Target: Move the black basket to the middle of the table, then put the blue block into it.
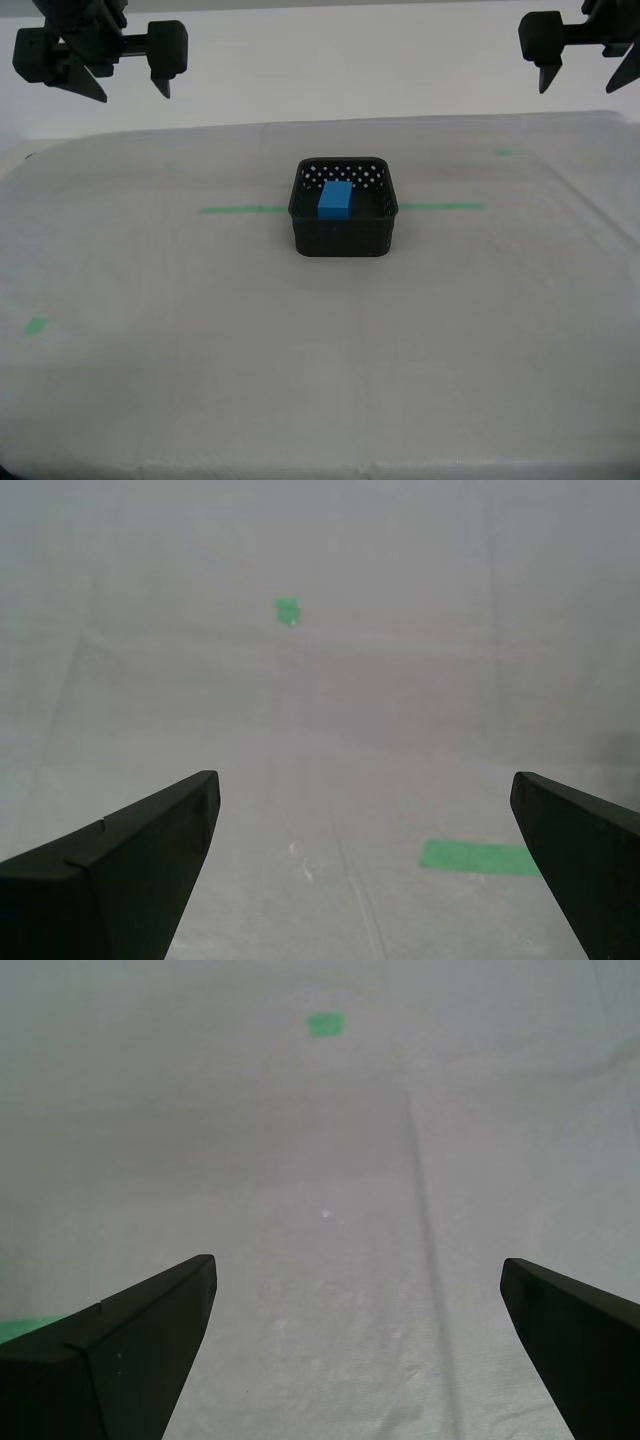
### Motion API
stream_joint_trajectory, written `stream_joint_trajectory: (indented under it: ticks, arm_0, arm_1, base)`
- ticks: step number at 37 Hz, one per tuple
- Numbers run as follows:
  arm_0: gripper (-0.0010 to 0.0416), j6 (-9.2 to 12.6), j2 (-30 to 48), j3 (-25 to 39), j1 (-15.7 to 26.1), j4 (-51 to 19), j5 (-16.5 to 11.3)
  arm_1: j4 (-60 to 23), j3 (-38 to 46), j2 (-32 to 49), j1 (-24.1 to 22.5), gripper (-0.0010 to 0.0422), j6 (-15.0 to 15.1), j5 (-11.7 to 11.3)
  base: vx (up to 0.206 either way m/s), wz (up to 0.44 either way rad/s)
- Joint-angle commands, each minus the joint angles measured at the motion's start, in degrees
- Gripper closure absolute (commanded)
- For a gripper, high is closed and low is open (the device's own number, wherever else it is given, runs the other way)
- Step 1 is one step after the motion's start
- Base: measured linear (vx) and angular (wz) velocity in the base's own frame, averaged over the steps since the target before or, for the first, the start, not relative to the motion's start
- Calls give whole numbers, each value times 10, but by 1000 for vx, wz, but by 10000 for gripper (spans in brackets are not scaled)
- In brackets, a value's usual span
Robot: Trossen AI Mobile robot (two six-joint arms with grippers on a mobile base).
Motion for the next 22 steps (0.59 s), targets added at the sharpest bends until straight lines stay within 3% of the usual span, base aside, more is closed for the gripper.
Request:
stream_joint_trajectory:
  ticks: [1,22]
  arm_0:
    - [7,0,0,0,0,0,0]
    - [7,0,0,0,0,0,0]
  arm_1:
    - [4,-2,1,0,12,9,-12]
    - [6,-2,0,0,12,19,-12]
  base:
    - [0,0]
    - [0,0]
